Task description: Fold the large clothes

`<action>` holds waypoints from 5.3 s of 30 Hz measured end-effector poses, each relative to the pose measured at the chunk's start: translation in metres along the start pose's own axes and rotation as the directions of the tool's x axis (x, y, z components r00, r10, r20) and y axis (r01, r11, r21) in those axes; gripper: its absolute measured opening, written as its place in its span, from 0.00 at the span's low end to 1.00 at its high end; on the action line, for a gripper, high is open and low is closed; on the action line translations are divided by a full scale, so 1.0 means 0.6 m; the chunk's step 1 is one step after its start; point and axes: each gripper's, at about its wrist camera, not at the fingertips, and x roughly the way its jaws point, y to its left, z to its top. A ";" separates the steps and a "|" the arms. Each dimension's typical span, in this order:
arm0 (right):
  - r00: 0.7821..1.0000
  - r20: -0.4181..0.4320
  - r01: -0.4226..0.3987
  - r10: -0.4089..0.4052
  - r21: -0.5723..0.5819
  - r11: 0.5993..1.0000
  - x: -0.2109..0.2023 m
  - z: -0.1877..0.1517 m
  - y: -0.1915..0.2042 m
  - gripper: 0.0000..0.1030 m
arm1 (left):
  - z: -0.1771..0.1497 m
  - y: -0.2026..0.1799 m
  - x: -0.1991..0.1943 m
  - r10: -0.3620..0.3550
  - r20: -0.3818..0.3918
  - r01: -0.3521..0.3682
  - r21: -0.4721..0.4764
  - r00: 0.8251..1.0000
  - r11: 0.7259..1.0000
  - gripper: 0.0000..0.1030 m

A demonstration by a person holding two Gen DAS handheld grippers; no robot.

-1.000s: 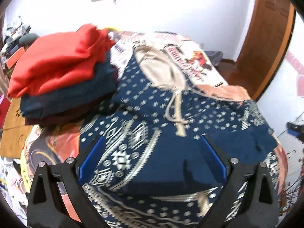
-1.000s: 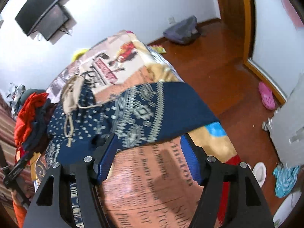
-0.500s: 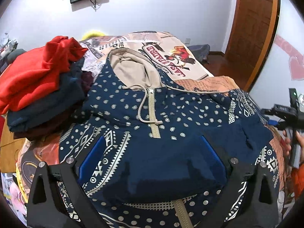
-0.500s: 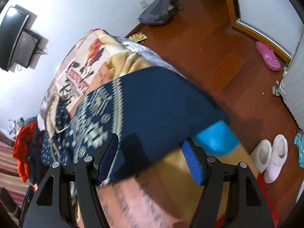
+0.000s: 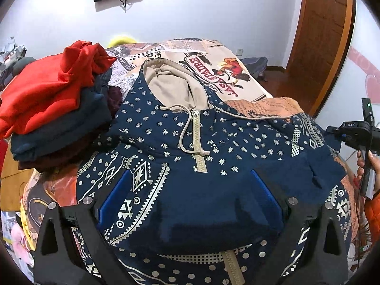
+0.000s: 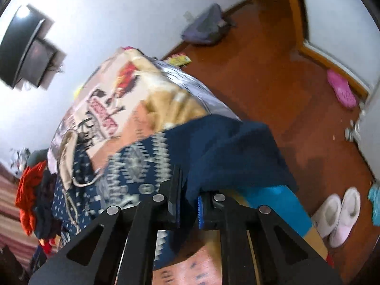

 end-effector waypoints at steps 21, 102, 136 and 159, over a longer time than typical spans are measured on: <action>0.948 -0.181 -0.318 0.262 -0.475 0.820 -0.091 -0.165 0.343 0.08 | -0.024 0.023 -0.080 0.017 0.060 -0.016 -0.017 0.998 1.000 0.96; 0.844 -0.527 -0.448 0.099 -0.591 0.671 0.044 -0.400 0.549 0.09 | -0.179 0.244 -0.192 0.183 0.050 -0.167 -0.235 0.982 0.958 0.96; 0.991 -0.104 0.017 -0.089 -0.552 0.834 -0.081 -0.172 0.250 0.56 | -0.143 0.121 0.041 -0.071 -0.305 -0.008 -0.251 0.950 0.968 0.49; 0.982 -0.162 -0.007 -0.099 -0.551 0.834 -0.019 -0.158 0.252 0.56 | 0.076 0.125 -0.146 -0.068 0.230 0.106 -0.155 0.971 0.982 0.13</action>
